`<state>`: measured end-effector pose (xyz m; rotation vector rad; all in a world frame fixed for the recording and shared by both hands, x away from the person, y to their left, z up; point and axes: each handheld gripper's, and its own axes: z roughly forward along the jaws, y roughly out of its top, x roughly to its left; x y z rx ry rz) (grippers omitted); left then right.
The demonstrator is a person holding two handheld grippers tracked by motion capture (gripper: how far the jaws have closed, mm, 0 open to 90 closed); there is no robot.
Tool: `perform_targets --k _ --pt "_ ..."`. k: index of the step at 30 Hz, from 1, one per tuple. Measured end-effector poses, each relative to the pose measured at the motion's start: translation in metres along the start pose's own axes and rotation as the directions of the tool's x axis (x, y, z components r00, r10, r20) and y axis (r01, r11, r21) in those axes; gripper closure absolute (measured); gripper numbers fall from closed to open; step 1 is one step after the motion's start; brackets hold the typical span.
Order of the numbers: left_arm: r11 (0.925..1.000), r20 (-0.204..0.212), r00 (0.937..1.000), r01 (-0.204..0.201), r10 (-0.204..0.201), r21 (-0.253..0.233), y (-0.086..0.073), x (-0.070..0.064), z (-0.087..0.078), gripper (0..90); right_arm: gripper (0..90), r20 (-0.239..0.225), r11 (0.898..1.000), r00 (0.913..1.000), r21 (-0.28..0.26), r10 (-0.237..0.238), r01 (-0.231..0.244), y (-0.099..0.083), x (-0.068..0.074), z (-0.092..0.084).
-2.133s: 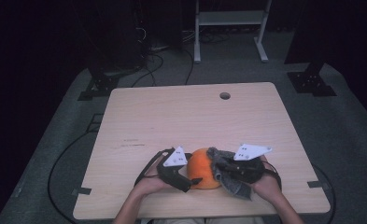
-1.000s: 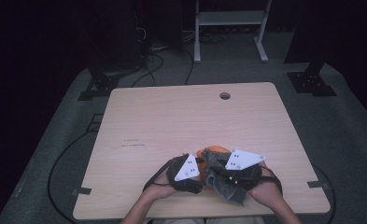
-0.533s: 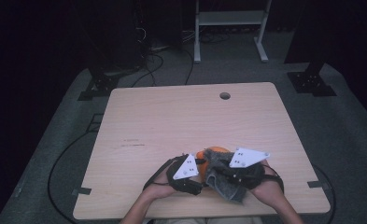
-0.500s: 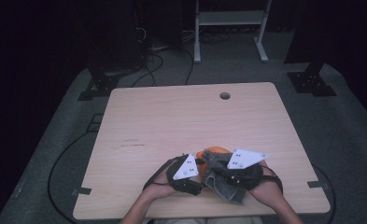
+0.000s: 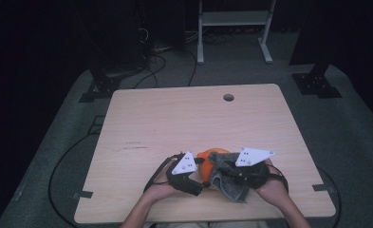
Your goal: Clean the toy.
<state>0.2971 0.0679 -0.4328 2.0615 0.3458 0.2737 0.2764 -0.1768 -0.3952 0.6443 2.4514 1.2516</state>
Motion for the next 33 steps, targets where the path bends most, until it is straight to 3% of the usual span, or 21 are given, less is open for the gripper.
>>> perform_targets --k 2,5,6,11,13,15,16,19,20,21,23,24,25,27,28,29,30,33 --pt "1.0000 -0.007 1.0000 -0.003 0.003 -0.001 0.001 -0.001 0.001 24.1 74.1 0.010 1.000 0.9998 -0.008 0.016 -0.016 -0.001 -0.003 -0.005" --pt "0.9983 0.007 0.9984 -0.056 0.056 0.013 0.003 -0.007 0.000 27.4 74.0 -0.016 0.998 0.9995 -0.050 0.027 -0.028 0.003 0.002 -0.010" --pt "0.9970 0.013 0.9971 -0.075 0.075 0.016 0.003 -0.008 0.000 29.2 74.0 -0.030 0.998 0.9995 -0.057 0.009 -0.010 0.008 0.007 -0.010" --pt "0.9949 0.019 0.9953 -0.096 0.095 0.031 0.000 -0.007 -0.002 31.7 74.0 -0.032 1.000 0.9994 -0.016 -0.015 0.015 0.005 0.007 -0.001" --pt "0.9950 0.016 0.9958 -0.091 0.090 0.040 -0.001 -0.005 -0.002 32.3 73.8 0.008 1.000 1.0000 -0.012 0.000 0.000 0.002 0.001 -0.004" --pt "0.9961 0.026 0.9967 -0.077 0.076 0.042 -0.002 -0.003 -0.002 32.2 73.4 0.055 0.999 0.9977 -0.028 0.039 -0.038 -0.002 -0.008 -0.008" --pt "0.9963 0.029 0.9968 -0.076 0.075 0.041 -0.002 -0.002 -0.003 29.4 73.6 0.039 0.996 0.9956 -0.027 0.085 -0.084 -0.008 -0.016 -0.009" --pt "0.9997 0.041 0.9991 -0.014 0.013 0.018 0.001 0.001 -0.003 21.8 74.0 0.025 0.995 0.9949 -0.020 0.098 -0.097 -0.013 -0.018 -0.007" --pt "0.9993 0.023 0.9990 0.038 -0.038 -0.001 0.003 0.003 -0.002 16.0 74.1 0.006 0.994 0.9946 -0.019 0.104 -0.104 -0.014 -0.017 -0.005" --pt "0.9993 0.023 0.9990 0.038 -0.038 -0.001 0.003 0.003 -0.002 14.3 74.1 0.006 0.994 0.9946 -0.019 0.104 -0.104 -0.014 -0.017 -0.005" --pt "0.9977 -0.031 0.9977 0.062 -0.061 0.029 0.004 0.002 0.002 14.0 73.6 -0.016 0.996 0.9960 -0.008 0.087 -0.088 -0.013 -0.013 -0.003" --pt "0.9981 -0.045 0.9982 0.040 -0.038 0.047 0.004 -0.002 0.005 14.6 73.2 -0.034 0.998 0.9972 0.004 0.066 -0.066 -0.013 -0.011 -0.001" --pt "0.9981 -0.045 0.9982 0.040 -0.038 0.047 0.004 -0.002 0.005 18.1 73.2 -0.034 0.998 0.9972 0.004 0.066 -0.066 -0.013 -0.011 -0.001" --pt "0.9992 -0.050 0.9987 -0.003 0.005 0.041 0.005 -0.006 0.004 21.1 73.5 -0.023 0.997 0.9971 0.009 0.072 -0.072 -0.011 -0.009 -0.003" --pt "0.9976 -0.044 0.9973 -0.057 0.059 0.038 0.006 -0.012 0.004 23.3 73.8 -0.019 0.998 0.9984 -0.015 0.053 -0.053 -0.005 -0.004 -0.007" --pt "0.9976 -0.044 0.9973 -0.057 0.059 0.038 0.006 -0.012 0.004 23.7 73.8 -0.019 0.998 0.9984 -0.015 0.053 -0.053 -0.005 -0.004 -0.007" --pt "0.9910 -0.036 0.9914 -0.123 0.125 0.052 0.007 -0.017 0.005 24.0 73.8 -0.036 0.999 0.9988 -0.036 0.033 -0.034 0.003 0.005 -0.007" --pt "0.9851 -0.036 0.9867 -0.156 0.158 0.074 0.007 -0.019 0.004 25.5 74.0 -0.046 1.000 0.9989 -0.016 -0.003 0.002 0.006 0.009 -0.001"
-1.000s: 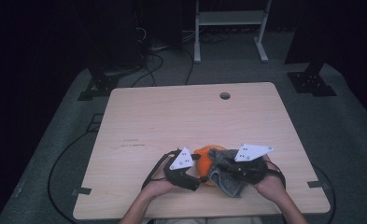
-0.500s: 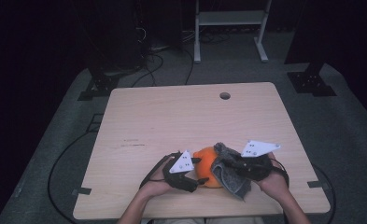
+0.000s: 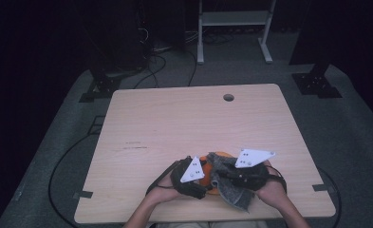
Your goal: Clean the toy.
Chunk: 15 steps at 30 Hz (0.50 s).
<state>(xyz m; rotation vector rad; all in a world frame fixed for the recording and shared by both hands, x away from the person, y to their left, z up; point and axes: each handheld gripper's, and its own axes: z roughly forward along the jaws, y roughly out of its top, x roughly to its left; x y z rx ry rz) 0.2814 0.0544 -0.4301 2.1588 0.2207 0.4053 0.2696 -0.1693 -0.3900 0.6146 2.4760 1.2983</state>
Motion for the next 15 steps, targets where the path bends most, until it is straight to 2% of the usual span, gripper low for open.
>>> perform_targets --k 2,3,4,5,6,8,9,10,11,13,14,15 --pt "0.9999 -0.001 1.0000 -0.003 0.003 0.012 -0.003 0.001 -0.001 25.9 74.2 -0.001 1.000 1.0000 0.005 0.001 -0.001 -0.002 -0.002 0.001" --pt "0.9999 0.001 1.0000 0.004 -0.004 0.013 -0.004 0.003 -0.001 26.3 74.3 0.009 1.000 0.9998 0.011 0.019 -0.019 -0.008 -0.010 0.001" --pt "0.9998 0.002 0.9998 0.018 -0.018 0.011 -0.006 0.005 -0.001 26.3 74.3 0.009 1.000 0.9998 0.011 0.019 -0.019 -0.008 -0.010 0.001" --pt "0.9995 0.007 0.9995 0.030 -0.030 0.003 -0.007 0.006 -0.001 26.2 74.4 0.015 0.998 0.9980 0.008 0.061 -0.061 -0.014 -0.020 -0.003" --pt "0.9995 0.007 0.9995 0.030 -0.030 0.003 -0.007 0.006 -0.001 25.7 74.4 0.015 0.998 0.9980 0.008 0.061 -0.061 -0.014 -0.020 -0.003" --pt "0.9993 0.012 0.9992 0.039 -0.039 0.001 -0.006 0.006 -0.001 20.6 74.4 0.018 0.995 0.9950 0.010 0.098 -0.098 -0.023 -0.028 -0.007" --pt "0.9977 0.018 0.9979 0.063 -0.062 -0.026 -0.001 0.008 -0.003 16.9 74.5 0.027 0.995 0.9949 0.008 0.097 -0.097 -0.024 -0.028 -0.007" --pt "0.9977 0.018 0.9979 0.063 -0.062 -0.026 -0.001 0.008 -0.003 14.8 74.5 0.027 0.995 0.9949 0.008 0.097 -0.097 -0.024 -0.028 -0.007" --pt "0.9920 -0.005 0.9955 0.094 -0.095 -0.083 0.002 0.009 -0.005 13.8 74.6 0.040 0.996 0.9951 0.010 0.091 -0.091 -0.023 -0.027 -0.007" --pt "0.9918 -0.018 0.9950 0.097 -0.098 -0.084 0.002 0.009 -0.004 14.0 74.6 0.040 0.996 0.9954 0.010 0.087 -0.087 -0.023 -0.026 -0.006" --pt "0.9955 -0.026 0.9962 0.082 -0.083 -0.048 0.001 0.008 -0.002 16.0 74.6 0.036 0.996 0.9954 0.009 0.089 -0.089 -0.022 -0.025 -0.006" --pt "0.9979 -0.033 0.9974 0.063 -0.064 -0.016 -0.001 0.007 0.001 21.0 74.4 0.015 0.997 0.9973 0.018 0.071 -0.072 -0.019 -0.022 -0.004"
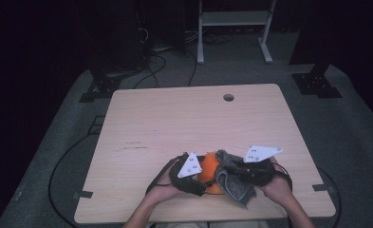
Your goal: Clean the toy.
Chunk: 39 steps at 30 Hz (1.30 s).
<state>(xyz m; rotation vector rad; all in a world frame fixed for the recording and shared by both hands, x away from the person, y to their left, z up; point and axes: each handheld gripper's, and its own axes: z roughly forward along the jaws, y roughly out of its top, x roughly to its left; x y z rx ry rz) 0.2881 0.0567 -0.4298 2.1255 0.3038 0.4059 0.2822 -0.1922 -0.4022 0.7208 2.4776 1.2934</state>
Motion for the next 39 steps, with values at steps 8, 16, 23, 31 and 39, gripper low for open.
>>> perform_targets --k 8,16,23,31,39 --pt "1.0000 0.020 0.9998 0.001 -0.001 -0.005 -0.007 0.001 -0.001 24.7 74.3 0.037 1.000 0.9992 0.022 0.013 -0.014 -0.003 -0.008 -0.005" --pt "0.9967 0.020 0.9980 -0.061 0.061 0.052 -0.007 -0.001 -0.004 25.1 74.3 0.007 0.997 0.9972 -0.007 -0.075 0.075 0.012 0.015 0.000" --pt "0.9994 0.016 0.9993 -0.035 0.035 0.005 -0.001 -0.002 -0.002 19.6 74.0 0.022 0.998 0.9977 0.009 -0.064 0.064 0.004 0.016 0.007" --pt "0.9993 0.022 0.9997 0.005 -0.005 0.037 -0.014 0.010 -0.005 25.1 73.9 0.034 0.999 0.9984 0.009 0.044 -0.044 -0.013 -0.014 0.000" --pt "0.9993 0.001 1.0000 -0.008 0.008 -0.036 -0.009 0.006 -0.006 21.1 73.9 0.070 1.000 0.9974 -0.002 -0.020 0.021 -0.004 0.001 0.001"
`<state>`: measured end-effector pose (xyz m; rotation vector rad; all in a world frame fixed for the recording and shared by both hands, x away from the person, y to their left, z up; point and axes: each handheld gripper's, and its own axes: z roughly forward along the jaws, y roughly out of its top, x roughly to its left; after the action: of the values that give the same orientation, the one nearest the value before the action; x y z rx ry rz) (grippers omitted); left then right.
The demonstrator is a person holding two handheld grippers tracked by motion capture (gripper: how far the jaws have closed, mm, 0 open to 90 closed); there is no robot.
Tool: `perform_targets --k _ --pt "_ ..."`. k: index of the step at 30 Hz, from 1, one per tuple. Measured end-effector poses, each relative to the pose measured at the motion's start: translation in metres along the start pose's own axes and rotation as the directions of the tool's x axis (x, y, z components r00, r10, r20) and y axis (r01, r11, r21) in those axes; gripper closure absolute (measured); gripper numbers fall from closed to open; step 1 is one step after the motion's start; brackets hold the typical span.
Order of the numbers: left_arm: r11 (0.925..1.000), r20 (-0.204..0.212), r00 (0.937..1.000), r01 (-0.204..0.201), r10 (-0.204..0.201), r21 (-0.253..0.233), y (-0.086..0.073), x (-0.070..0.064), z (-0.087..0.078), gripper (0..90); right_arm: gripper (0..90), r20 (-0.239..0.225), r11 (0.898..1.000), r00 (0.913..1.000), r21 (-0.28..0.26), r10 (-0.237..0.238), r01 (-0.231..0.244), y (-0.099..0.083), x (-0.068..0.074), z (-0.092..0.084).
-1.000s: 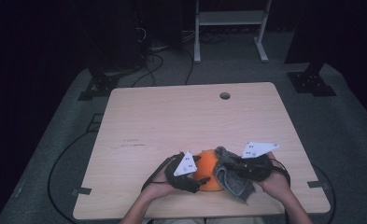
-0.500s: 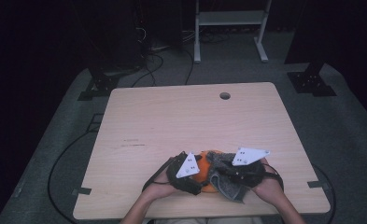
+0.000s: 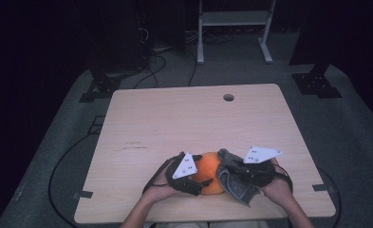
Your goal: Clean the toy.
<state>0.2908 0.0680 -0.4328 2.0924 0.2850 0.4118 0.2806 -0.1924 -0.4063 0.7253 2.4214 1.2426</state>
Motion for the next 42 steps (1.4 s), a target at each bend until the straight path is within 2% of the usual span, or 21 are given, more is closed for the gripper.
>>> perform_targets --k 2,5,9,12,13,15,18,19,20,22,24,26,28,29,32,34,35,39,40,41,42 --pt "0.9998 0.009 0.9999 0.010 -0.010 0.016 -0.003 0.003 0.000 23.3 73.7 -0.002 1.000 1.0000 0.004 -0.007 0.007 0.000 0.000 0.002" --pt "0.9989 0.017 0.9991 0.038 -0.038 0.026 -0.007 0.007 -0.001 24.9 73.4 -0.038 0.998 0.9972 0.006 0.064 -0.064 -0.010 -0.013 0.004" --pt "0.9974 0.023 0.9982 0.054 -0.055 0.047 -0.011 0.012 -0.003 25.2 73.7 -0.009 0.985 0.9871 0.064 0.160 -0.159 -0.030 -0.032 0.006" --pt "0.9973 0.025 0.9980 0.056 -0.058 0.047 -0.012 0.013 -0.003 25.2 73.7 -0.026 0.987 0.9865 0.023 0.162 -0.161 -0.025 -0.030 0.002" --pt "0.9976 0.025 0.9982 0.053 -0.054 0.045 -0.013 0.013 -0.003 25.2 73.6 -0.069 0.988 0.9869 -0.031 0.146 -0.148 -0.016 -0.025 -0.001" --pt "0.9976 0.024 0.9984 0.049 -0.051 0.048 -0.013 0.013 -0.004 25.2 73.6 -0.090 0.989 0.9861 -0.043 0.140 -0.144 -0.013 -0.023 0.000" --pt "0.9975 0.025 0.9984 0.049 -0.050 0.052 -0.014 0.013 -0.004 25.2 73.1 -0.088 0.992 0.9882 -0.022 0.125 -0.127 -0.016 -0.020 0.009" --pt "0.9974 0.025 0.9984 0.049 -0.050 0.053 -0.014 0.013 -0.004 25.2 72.9 -0.080 0.988 0.9848 0.008 0.154 -0.154 -0.022 -0.027 0.011" --pt "0.9973 0.024 0.9984 0.050 -0.051 0.054 -0.014 0.013 -0.004 25.2 72.9 -0.080 0.988 0.9848 0.008 0.154 -0.154 -0.022 -0.027 0.011" --pt "0.9971 0.029 0.9979 0.056 -0.057 0.051 -0.015 0.014 -0.005 25.2 73.5 -0.041 0.984 0.9837 0.050 0.175 -0.173 -0.029 -0.033 0.010" --pt "0.9969 0.034 0.9973 0.063 -0.065 0.047 -0.015 0.014 -0.004 25.0 73.8 -0.041 0.980 0.9801 0.051 0.194 -0.192 -0.032 -0.035 0.007" --pt "0.9965 0.034 0.9968 0.071 -0.073 0.044 -0.015 0.013 -0.003 25.0 73.8 -0.058 0.984 0.9820 0.006 0.180 -0.180 -0.026 -0.032 0.001" --pt "0.9967 0.036 0.9969 0.068 -0.070 0.045 -0.015 0.013 -0.003 25.0 73.7 -0.106 0.984 0.9804 -0.046 0.166 -0.172 -0.018 -0.028 -0.003" --pt "0.9962 0.038 0.9963 0.075 -0.077 0.045 -0.015 0.014 -0.004 25.0 73.5 -0.113 0.988 0.9833 -0.039 0.143 -0.148 -0.016 -0.024 0.000" --pt "0.9958 0.047 0.9953 0.083 -0.085 0.038 -0.016 0.014 -0.004 24.8 73.0 -0.104 0.990 0.9851 -0.005 0.137 -0.139 -0.022 -0.023 0.008" --pt "0.9958 0.047 0.9952 0.084 -0.086 0.036 -0.015 0.014 -0.003 24.7 73.0 -0.084 0.988 0.9845 0.015 0.154 -0.154 -0.028 -0.026 0.010" --pt "0.9958 0.047 0.9953 0.083 -0.085 0.038 -0.015 0.014 -0.003 24.6 73.1 -0.039 0.989 0.9894 0.062 0.140 -0.137 -0.033 -0.028 0.011" --pt "0.9953 0.053 0.9948 0.084 -0.087 0.047 -0.014 0.014 -0.004 24.4 73.9 -0.012 0.980 0.9862 0.118 0.165 -0.162 -0.040 -0.035 0.012" --pt "0.9954 0.053 0.9951 0.081 -0.083 0.051 -0.013 0.014 -0.003 24.2 74.1 -0.021 0.980 0.9843 0.101 0.175 -0.172 -0.039 -0.036 0.009" --pt "0.9958 0.063 0.9946 0.079 -0.082 0.047 -0.013 0.013 -0.002 24.3 74.2 -0.054 0.981 0.9794 0.020 0.195 -0.194 -0.030 -0.036 0.001" --pt "0.9958 0.063 0.9946 0.079 -0.082 0.047 -0.013 0.013 -0.002 24.3 74.2 -0.083 0.980 0.9771 -0.020 0.196 -0.198 -0.025 -0.035 -0.001"
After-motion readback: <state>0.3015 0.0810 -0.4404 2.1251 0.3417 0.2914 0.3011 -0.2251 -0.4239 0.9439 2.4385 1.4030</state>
